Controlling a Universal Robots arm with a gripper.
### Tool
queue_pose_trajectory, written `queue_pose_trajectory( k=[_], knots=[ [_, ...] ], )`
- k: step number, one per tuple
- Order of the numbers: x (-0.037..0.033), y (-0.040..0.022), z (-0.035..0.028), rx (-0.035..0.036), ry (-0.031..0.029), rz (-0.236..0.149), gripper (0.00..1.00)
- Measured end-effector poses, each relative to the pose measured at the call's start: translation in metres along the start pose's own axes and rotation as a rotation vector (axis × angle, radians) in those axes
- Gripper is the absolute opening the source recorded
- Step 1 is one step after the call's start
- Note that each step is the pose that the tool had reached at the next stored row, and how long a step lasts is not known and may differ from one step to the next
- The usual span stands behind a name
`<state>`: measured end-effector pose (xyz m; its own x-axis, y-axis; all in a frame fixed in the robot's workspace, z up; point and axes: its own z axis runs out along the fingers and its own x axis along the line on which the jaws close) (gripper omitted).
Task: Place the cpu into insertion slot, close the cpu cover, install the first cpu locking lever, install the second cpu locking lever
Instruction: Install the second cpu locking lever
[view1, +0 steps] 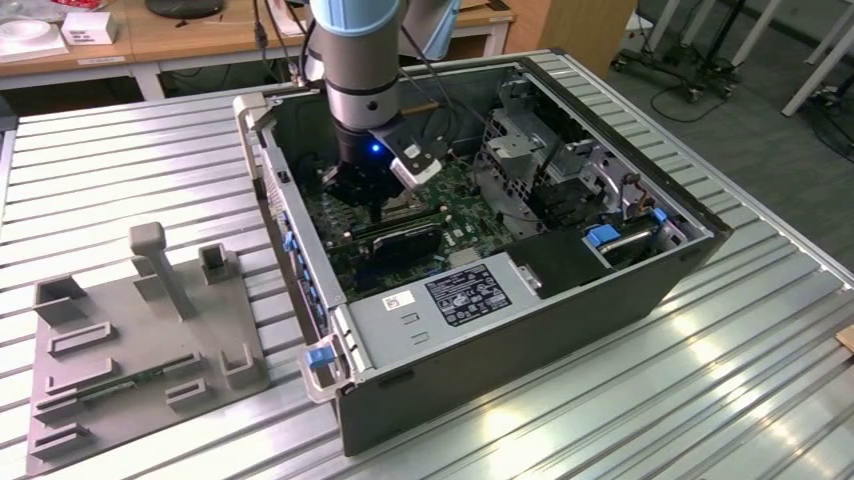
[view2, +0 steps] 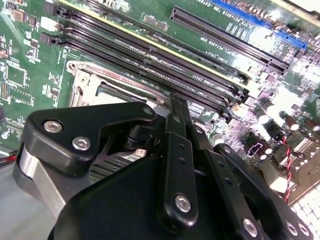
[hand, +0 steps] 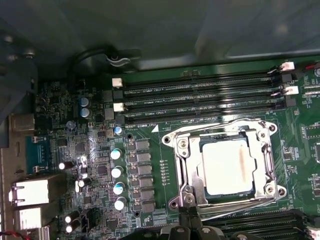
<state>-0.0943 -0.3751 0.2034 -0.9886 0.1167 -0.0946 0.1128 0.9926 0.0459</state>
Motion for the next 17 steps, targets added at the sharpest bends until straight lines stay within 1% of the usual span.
queue_pose_trajectory(
  k=[4,12,17],
  knots=[
    [0.0008,-0.0002,0.0017,-0.0057,-0.0018,0.0,0.11],
    [0.0022,-0.0004,0.0026,-0.0077,-0.0027,0.001,0.11],
    [0.0024,-0.0005,0.004,-0.0103,-0.0026,0.001,0.11]
  ],
)
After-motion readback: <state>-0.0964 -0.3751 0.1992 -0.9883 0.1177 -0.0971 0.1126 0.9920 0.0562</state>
